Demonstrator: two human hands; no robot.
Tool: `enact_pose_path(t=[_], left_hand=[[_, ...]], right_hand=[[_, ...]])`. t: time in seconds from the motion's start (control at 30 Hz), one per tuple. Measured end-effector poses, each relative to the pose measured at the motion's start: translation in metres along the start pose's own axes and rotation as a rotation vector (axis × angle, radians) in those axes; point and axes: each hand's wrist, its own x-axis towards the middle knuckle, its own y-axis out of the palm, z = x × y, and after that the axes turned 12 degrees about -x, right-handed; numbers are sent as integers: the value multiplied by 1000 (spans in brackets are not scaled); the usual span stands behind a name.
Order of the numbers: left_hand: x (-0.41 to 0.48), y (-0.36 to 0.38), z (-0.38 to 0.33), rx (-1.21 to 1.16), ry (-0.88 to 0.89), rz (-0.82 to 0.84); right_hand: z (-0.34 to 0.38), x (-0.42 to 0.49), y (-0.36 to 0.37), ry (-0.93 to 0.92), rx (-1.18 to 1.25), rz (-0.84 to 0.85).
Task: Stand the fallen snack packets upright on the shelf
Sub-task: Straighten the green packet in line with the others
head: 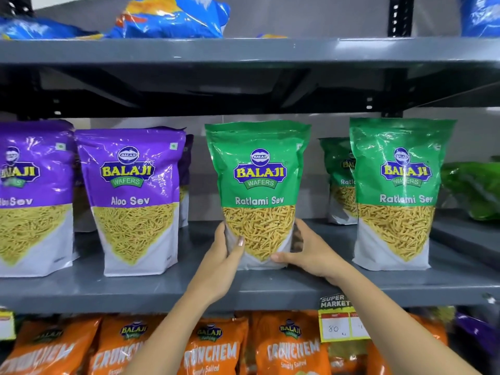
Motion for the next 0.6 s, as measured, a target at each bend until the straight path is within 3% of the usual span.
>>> enact_pose_path(t=[0.23,0.37,0.43,0.5,0.6], left_hand=[[3,2,4,116,-13,105],[3,2,9,127,-18,71],[-3,-1,5,23,61,-32],[-16,-12,-2,-77,254,-166],[-35,-48,-13,25,612,-455]], right_hand=[[-11,-5,-8,32,36,-9],[-5,-13,-7,32,-5,-25],[6,-23,-6,13,-34,-204],[20,-37,1,-83,-31,-511],[52,-51,19,-337,-15,-824]])
